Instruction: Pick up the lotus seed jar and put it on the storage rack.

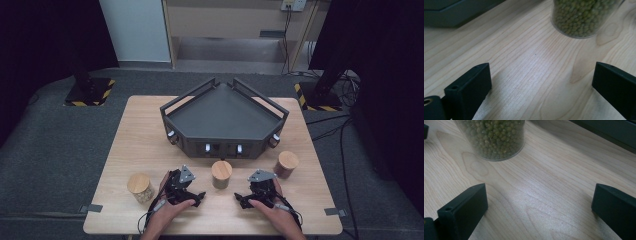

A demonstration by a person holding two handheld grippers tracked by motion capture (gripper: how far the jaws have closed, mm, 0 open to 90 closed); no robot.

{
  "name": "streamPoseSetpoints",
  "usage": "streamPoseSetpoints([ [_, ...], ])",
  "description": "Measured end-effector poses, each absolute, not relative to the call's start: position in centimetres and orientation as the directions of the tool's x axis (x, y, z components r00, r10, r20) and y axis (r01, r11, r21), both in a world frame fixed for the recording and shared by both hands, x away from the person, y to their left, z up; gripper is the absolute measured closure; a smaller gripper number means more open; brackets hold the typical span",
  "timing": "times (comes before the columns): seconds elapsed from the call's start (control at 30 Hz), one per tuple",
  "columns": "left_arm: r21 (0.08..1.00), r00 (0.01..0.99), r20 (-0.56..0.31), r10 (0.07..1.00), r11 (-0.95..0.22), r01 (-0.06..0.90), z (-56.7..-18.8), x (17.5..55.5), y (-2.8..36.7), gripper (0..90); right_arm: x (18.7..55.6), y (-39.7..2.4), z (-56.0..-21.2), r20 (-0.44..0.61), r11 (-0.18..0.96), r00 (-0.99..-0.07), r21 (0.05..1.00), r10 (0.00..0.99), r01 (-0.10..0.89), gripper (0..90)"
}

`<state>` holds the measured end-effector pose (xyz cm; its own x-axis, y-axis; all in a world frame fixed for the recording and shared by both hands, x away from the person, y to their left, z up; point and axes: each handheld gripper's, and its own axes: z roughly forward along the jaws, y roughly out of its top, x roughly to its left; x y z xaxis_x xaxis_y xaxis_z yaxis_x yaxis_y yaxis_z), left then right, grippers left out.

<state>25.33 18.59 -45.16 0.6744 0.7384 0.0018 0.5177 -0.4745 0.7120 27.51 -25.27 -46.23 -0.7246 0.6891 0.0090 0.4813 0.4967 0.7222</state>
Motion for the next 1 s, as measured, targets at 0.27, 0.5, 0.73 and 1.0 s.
streamPoseSetpoints([
  [0.27,0.726,0.689,0.013,0.725,-0.480,0.492,-44.2,24.6,18.6,1.5,27.5,-25.3,-46.2,0.009,0.497,-0.725,0.722,0.689,0.481,0.6],
  [0.5,0.732,0.695,0.019,0.719,-0.483,0.480,-43.4,24.0,19.0,1.8,27.5,-25.3,-46.2,0.009,0.497,-0.725,0.722,0.689,0.481,0.6],
  [0.73,0.744,0.689,0.028,0.724,-0.476,0.469,-42.4,23.4,19.6,1.8,27.5,-25.3,-46.2,0.009,0.497,-0.725,0.722,0.689,0.481,0.6],
  [1.0,0.754,0.690,0.040,0.723,-0.475,0.454,-41.2,23.0,20.3,2.1,27.5,-25.3,-46.2,0.009,0.497,-0.725,0.722,0.689,0.481,0.6],
])
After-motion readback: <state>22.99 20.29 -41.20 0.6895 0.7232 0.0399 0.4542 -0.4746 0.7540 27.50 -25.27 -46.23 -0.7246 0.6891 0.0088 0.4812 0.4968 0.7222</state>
